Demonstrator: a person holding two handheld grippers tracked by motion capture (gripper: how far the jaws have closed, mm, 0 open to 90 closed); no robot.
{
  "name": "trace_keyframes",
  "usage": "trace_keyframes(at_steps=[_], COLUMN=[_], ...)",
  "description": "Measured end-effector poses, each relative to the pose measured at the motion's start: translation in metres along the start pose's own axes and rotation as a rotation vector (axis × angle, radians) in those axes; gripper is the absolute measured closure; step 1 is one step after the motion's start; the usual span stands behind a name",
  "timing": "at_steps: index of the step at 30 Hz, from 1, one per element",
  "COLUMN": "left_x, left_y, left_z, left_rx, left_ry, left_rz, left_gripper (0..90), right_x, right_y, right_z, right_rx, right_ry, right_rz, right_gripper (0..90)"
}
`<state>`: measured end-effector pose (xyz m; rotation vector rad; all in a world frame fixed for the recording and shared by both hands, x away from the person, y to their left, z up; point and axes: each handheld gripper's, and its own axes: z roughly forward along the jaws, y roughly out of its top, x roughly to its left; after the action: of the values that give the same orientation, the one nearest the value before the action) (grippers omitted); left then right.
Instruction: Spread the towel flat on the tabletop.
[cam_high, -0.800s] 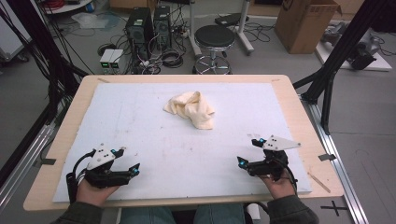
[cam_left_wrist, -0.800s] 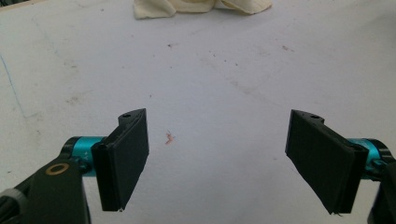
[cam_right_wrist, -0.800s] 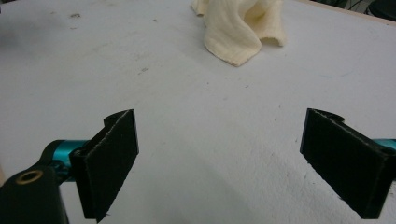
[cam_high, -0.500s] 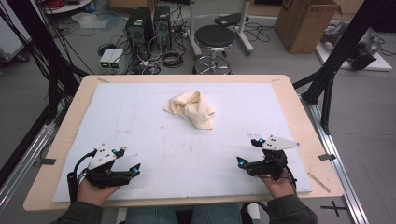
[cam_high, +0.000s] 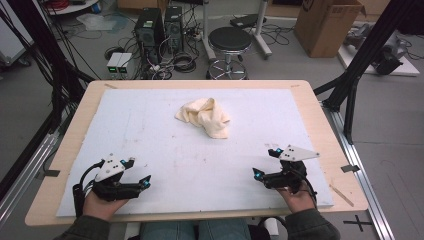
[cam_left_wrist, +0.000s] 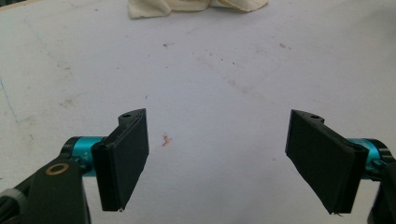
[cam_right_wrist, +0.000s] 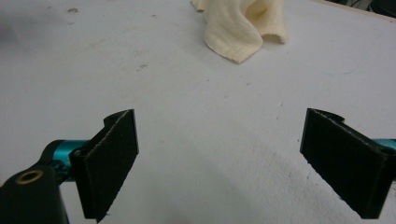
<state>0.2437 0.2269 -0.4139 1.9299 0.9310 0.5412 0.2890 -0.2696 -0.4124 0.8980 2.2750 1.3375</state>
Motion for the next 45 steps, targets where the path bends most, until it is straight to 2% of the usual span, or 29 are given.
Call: trace_keyframes(at_steps=[15, 20, 24, 31, 34, 38, 45], left_x=[0.001, 0.003, 0.004, 0.007, 0.006, 0.005, 0.007], left_y=[-0.002, -0.003, -0.003, -0.003, -0.003, -0.002, 0.000], left_z=[-0.002, -0.004, -0.004, -0.005, -0.004, -0.002, -0.001], left_rx=[-0.001, -0.004, -0.008, -0.015, -0.012, -0.010, -0.020], left_ry=[0.009, 0.015, 0.018, 0.021, 0.014, 0.008, 0.004], left_rz=[0.000, -0.012, -0.013, -0.024, -0.018, -0.013, -0.018], left_gripper=[22.0, 22.0, 22.0, 22.0, 22.0, 22.0, 21.9], right_x=[-0.001, -0.004, -0.008, -0.021, -0.030, -0.033, -0.037], right_y=[0.011, 0.019, 0.027, 0.046, 0.058, 0.068, 0.094], right_z=[0.010, 0.016, 0.022, 0.037, 0.046, 0.051, 0.072], right_rx=[-0.005, 0.011, 0.025, 0.027, 0.035, 0.029, 0.024], right_ry=[0.027, 0.030, 0.040, 0.045, 0.044, 0.041, 0.039], right_rz=[-0.003, -0.027, -0.022, -0.028, -0.009, 0.003, -0.014], right_gripper=[10.7, 10.8, 10.8, 10.8, 10.8, 10.8, 10.8])
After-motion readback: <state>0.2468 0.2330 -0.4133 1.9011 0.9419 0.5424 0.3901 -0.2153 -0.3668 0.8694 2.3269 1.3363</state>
